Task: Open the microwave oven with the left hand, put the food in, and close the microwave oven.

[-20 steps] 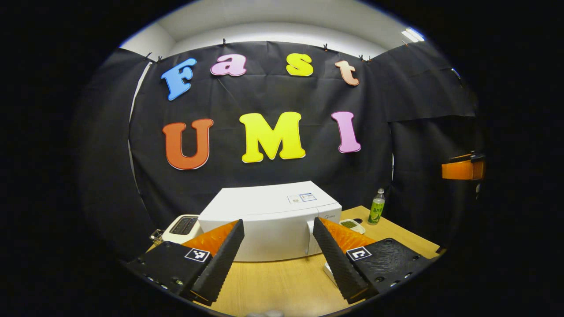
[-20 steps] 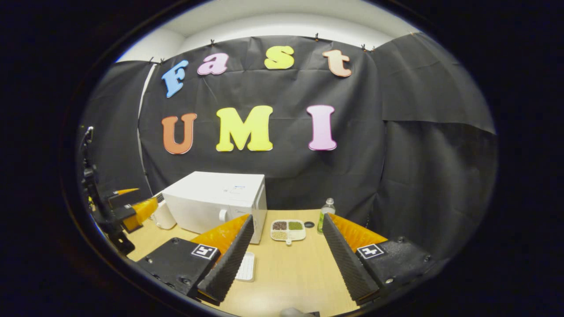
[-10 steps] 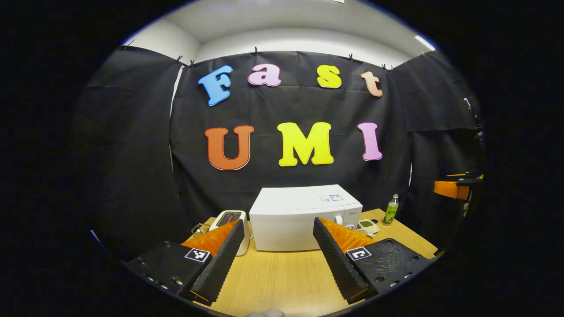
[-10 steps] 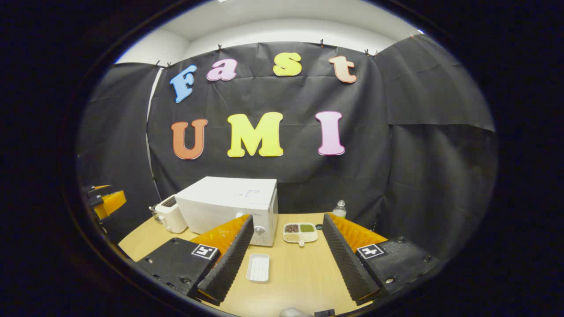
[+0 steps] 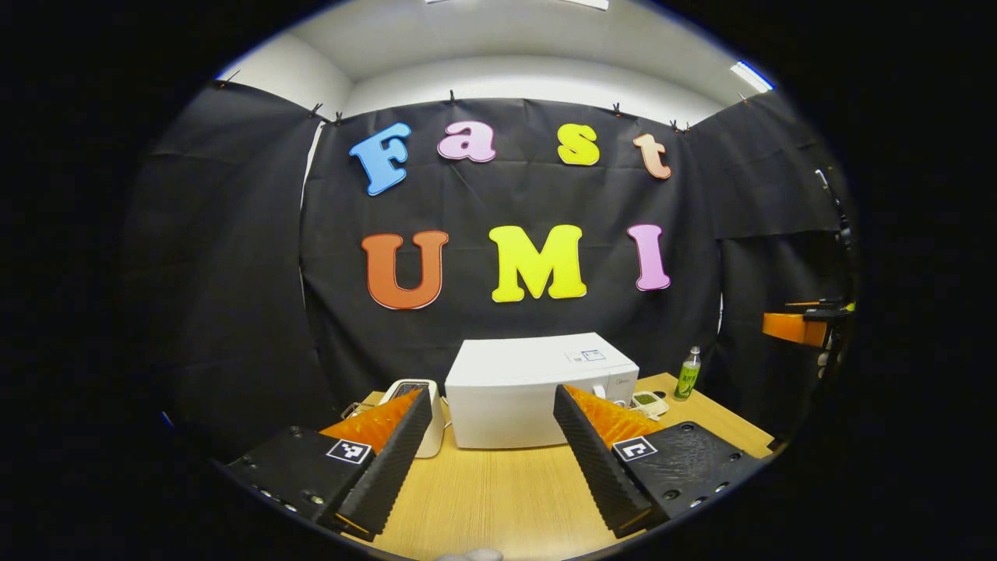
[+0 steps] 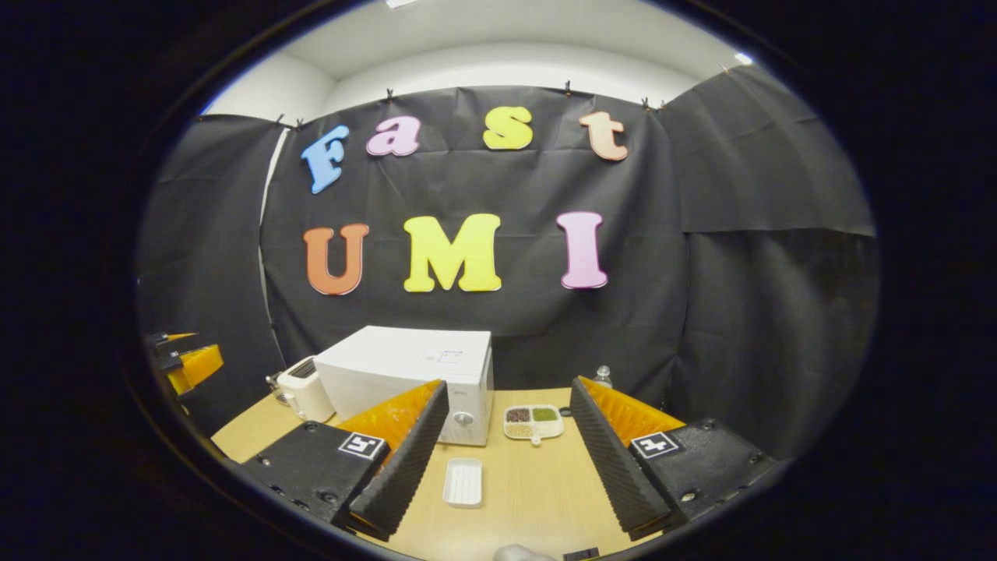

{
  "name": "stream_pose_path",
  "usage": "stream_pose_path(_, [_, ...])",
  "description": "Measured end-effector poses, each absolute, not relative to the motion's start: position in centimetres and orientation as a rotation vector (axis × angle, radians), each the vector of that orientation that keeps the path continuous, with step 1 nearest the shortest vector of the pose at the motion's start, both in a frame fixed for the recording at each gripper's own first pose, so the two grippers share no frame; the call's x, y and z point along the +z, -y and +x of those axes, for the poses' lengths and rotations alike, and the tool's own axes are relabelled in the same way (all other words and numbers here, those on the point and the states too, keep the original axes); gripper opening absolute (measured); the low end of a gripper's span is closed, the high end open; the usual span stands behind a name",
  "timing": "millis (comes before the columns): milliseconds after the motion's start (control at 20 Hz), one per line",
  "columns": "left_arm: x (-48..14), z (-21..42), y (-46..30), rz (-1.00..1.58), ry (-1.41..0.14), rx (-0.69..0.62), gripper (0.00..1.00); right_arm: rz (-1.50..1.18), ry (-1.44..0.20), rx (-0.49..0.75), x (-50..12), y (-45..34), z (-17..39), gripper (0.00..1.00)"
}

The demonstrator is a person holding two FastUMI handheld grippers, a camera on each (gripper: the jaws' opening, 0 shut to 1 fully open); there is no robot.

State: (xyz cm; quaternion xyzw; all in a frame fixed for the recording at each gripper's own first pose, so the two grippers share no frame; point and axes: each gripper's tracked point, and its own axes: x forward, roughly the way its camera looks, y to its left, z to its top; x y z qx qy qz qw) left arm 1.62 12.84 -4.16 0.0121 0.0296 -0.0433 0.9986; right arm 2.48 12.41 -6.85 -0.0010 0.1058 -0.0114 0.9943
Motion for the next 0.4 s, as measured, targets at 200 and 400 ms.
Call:
stream_pose_path(200, [-3.5, 2.3, -12.5, 0.021, -0.035, -0.087, 0.96, -0.018, -0.207, -0.016, -6.3, -12.3, 2.7, 0.92])
stream_pose_path(400, [-3.3, 2.9, -11.6, 0.019, -0.033, -0.104, 0.96, -0.016, -0.206, -0.02, -5.9, -12.1, 3.0, 0.92])
